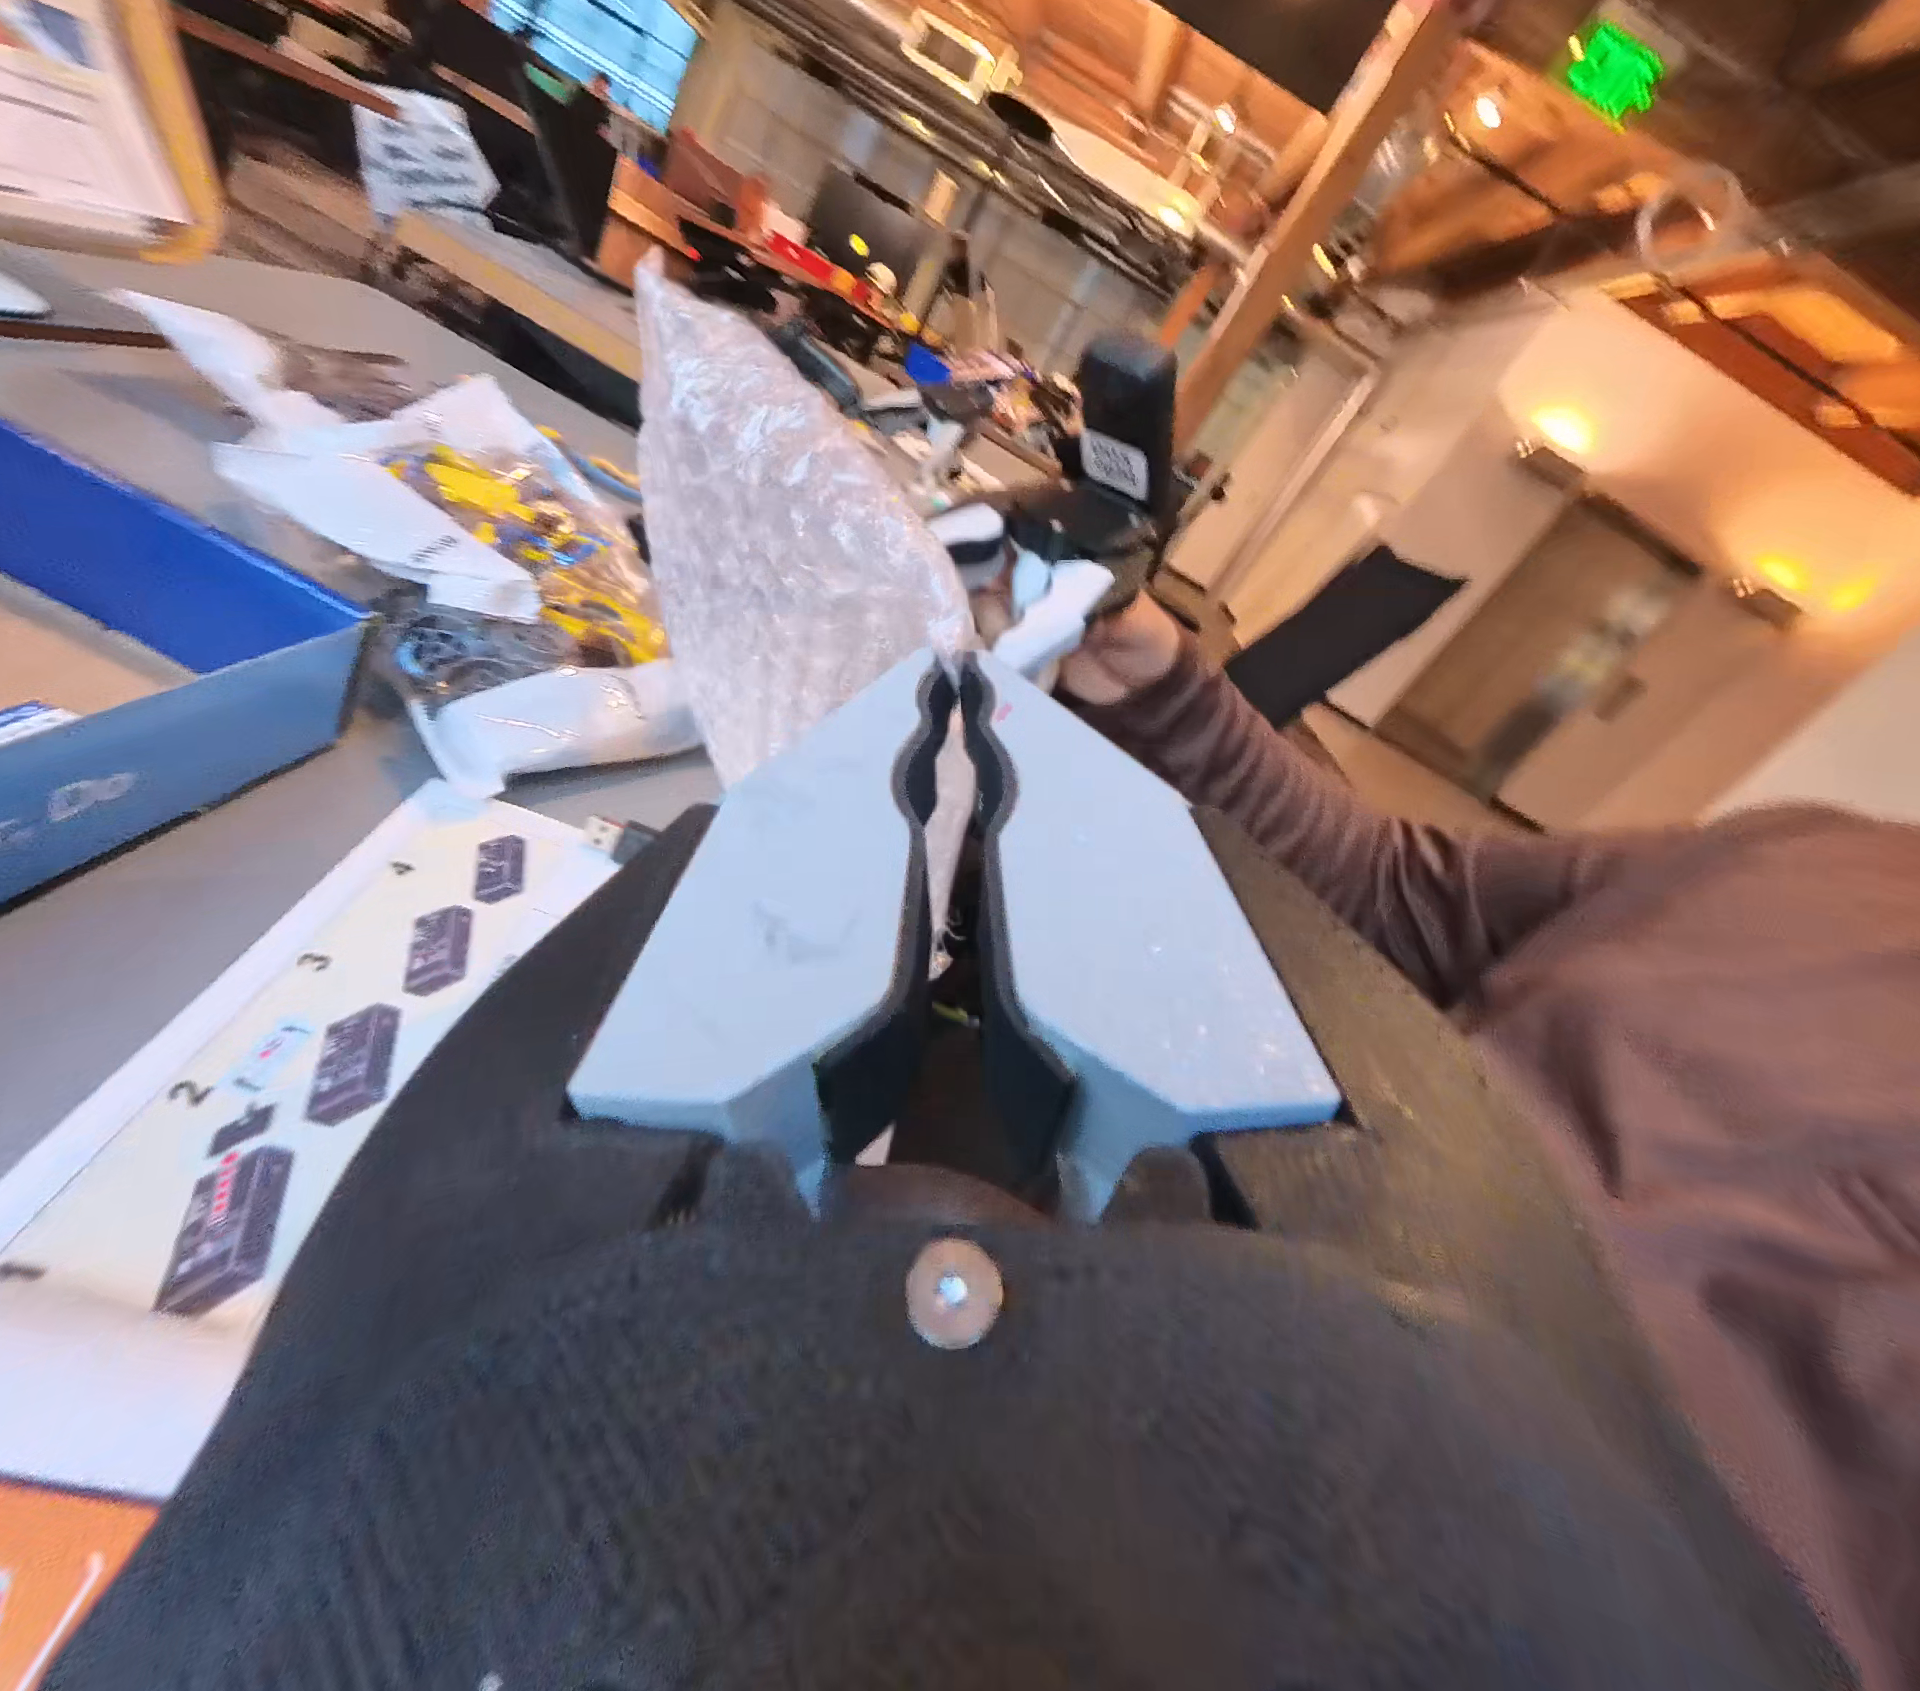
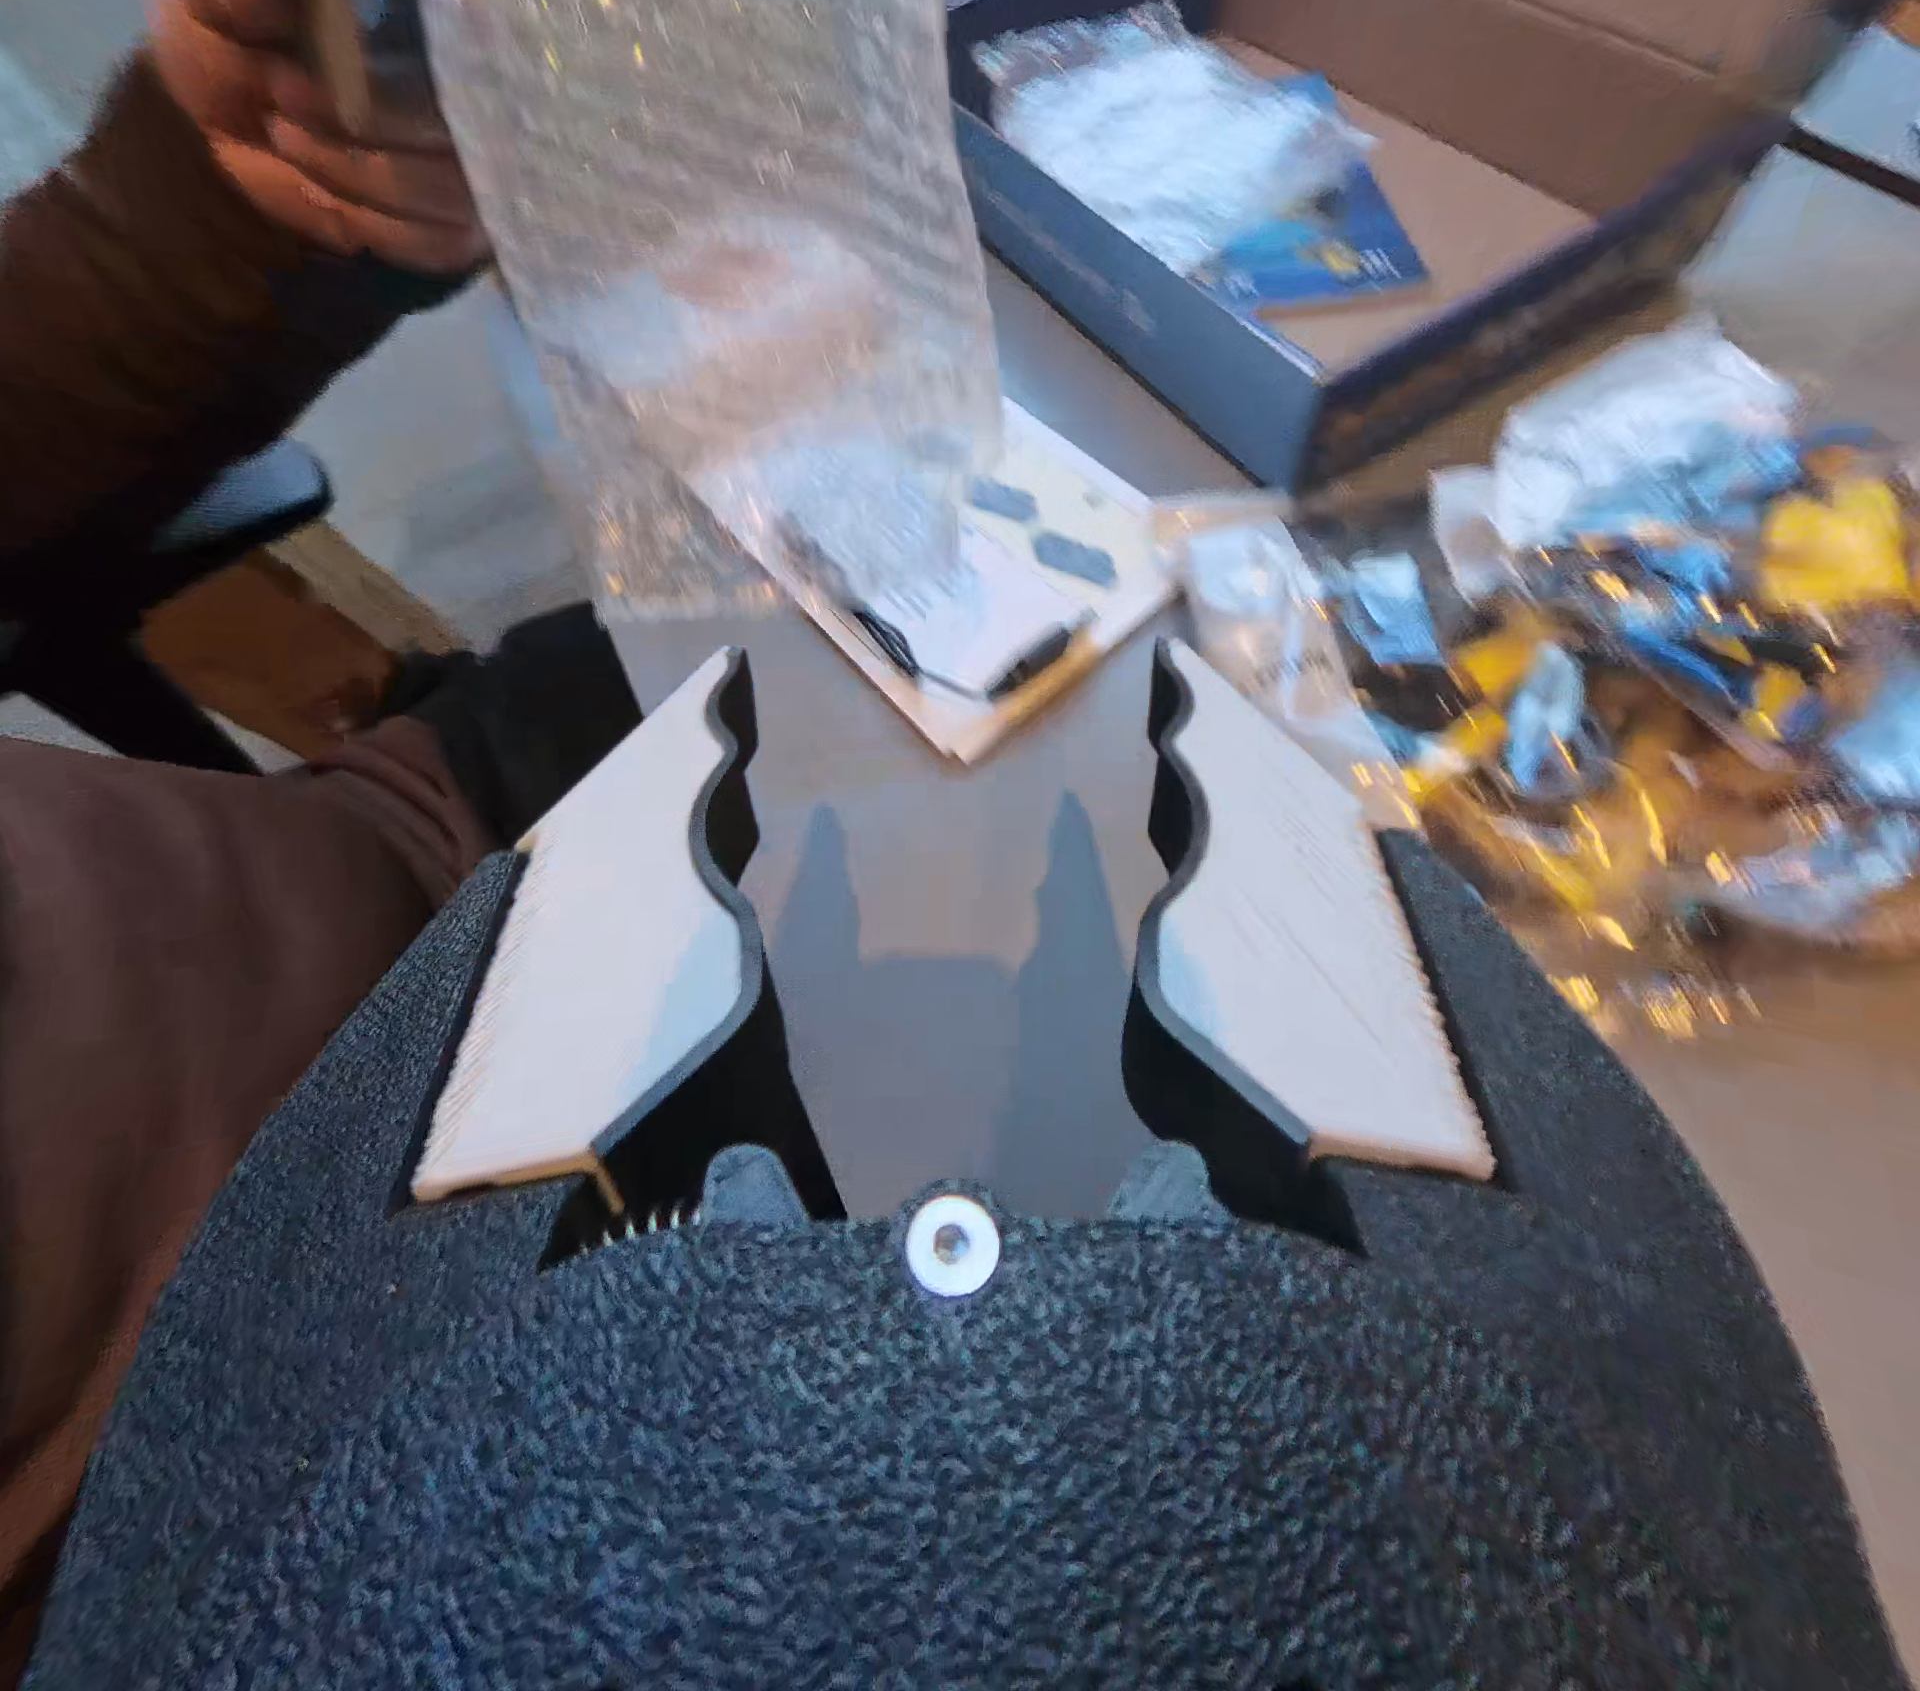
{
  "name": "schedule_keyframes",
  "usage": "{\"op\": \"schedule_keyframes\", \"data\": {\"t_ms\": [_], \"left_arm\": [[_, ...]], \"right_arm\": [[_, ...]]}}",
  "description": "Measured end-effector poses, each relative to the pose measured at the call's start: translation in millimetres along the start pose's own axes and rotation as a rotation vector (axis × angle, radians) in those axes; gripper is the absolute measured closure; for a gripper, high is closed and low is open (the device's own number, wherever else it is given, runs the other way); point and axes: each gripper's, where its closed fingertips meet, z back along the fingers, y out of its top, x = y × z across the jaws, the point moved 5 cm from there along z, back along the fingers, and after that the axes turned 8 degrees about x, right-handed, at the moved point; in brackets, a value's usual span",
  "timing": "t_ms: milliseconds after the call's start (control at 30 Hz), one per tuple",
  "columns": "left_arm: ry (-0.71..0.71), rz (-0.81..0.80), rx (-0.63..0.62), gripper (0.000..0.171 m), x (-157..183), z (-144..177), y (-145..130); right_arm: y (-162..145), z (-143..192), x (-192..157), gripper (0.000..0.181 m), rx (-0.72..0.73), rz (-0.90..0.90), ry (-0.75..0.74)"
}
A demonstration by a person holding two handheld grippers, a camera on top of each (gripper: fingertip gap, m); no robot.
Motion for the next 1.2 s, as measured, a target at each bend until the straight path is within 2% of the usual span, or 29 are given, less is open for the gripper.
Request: {"op": "schedule_keyframes", "data": {"t_ms": [100, 200, 233, 300, 333, 367, 400, 433, 467, 533, 667, 800, 900, 967, 1067, 1200], "left_arm": [[-0.075, -0.042, -0.08, 0.171, 14.9, -3.9, -9.9], [-0.118, -0.076, -0.114, 0.171, 24.6, -4.8, -12.7], [-0.126, -0.09, -0.124, 0.171, 27.0, -4.0, -13.0], [-0.127, -0.113, -0.131, 0.171, 29.2, -1.4, -12.3], [-0.129, -0.116, -0.126, 0.171, 30.0, 0.4, -10.9], [-0.131, -0.114, -0.118, 0.171, 30.5, 2.4, -9.0], [-0.125, -0.113, -0.113, 0.171, 29.8, 4.3, -7.6], [-0.109, -0.12, -0.113, 0.171, 27.4, 6.1, -6.9], [-0.075, -0.13, -0.117, 0.171, 22.7, 7.6, -6.5], [0.039, -0.161, -0.127, 0.169, 7.6, 10.7, -4.9], [0.238, -0.227, -0.187, 0.149, -18.0, 19.3, -6.4], [0.289, -0.276, -0.279, 0.146, -25.6, 16.8, -19.8], [0.36, -0.355, -0.397, 0.145, -39.3, 13.5, -41.4], [0.426, -0.403, -0.5, 0.144, -52.9, 16.0, -60.6], [0.439, -0.403, -0.622, 0.139, -61.4, 19.5, -89.8], [0.455, -0.45, -0.64, 0.14, -64.5, 19.5, -99.5]], "right_arm": [[26.0, -27.3, -20.2, 0.095, 0.037, 0.025, 0.096], [38.6, -58.4, -33.1, 0.083, -0.011, 0.049, 0.153], [39.9, -67.9, -39.4, 0.089, -0.028, 0.048, 0.195], [40.3, -82.0, -55.3, 0.128, -0.038, 0.035, 0.32], [39.1, -87.7, -59.7, 0.135, -0.036, 0.02, 0.353], [36.2, -92.7, -59.4, 0.144, -0.041, 0.006, 0.349], [31.8, -95.3, -57.7, 0.165, -0.05, -0.001, 0.339], [28.2, -94.9, -55.6, 0.176, -0.048, -0.006, 0.33], [27.0, -92.1, -52.0, 0.177, -0.026, -0.016, 0.31], [29.2, -80.1, -40.7, 0.178, 0.036, -0.064, 0.259], [39.5, -33.9, 1.0, 0.178, 0.203, -0.137, 0.083], [39.5, 26.5, 41.0, 0.179, 0.433, -0.337, 0.039], [25.9, 65.4, 69.4, 0.179, 0.592, -0.473, 0.035], [9.2, 80.3, 83.1, 0.179, 0.613, -0.517, 0.023], [-14.5, 93.3, 97.6, 0.178, 0.581, -0.487, -0.051], [-31.4, 103.5, 111.2, 0.178, 0.616, -0.538, -0.04]]}}
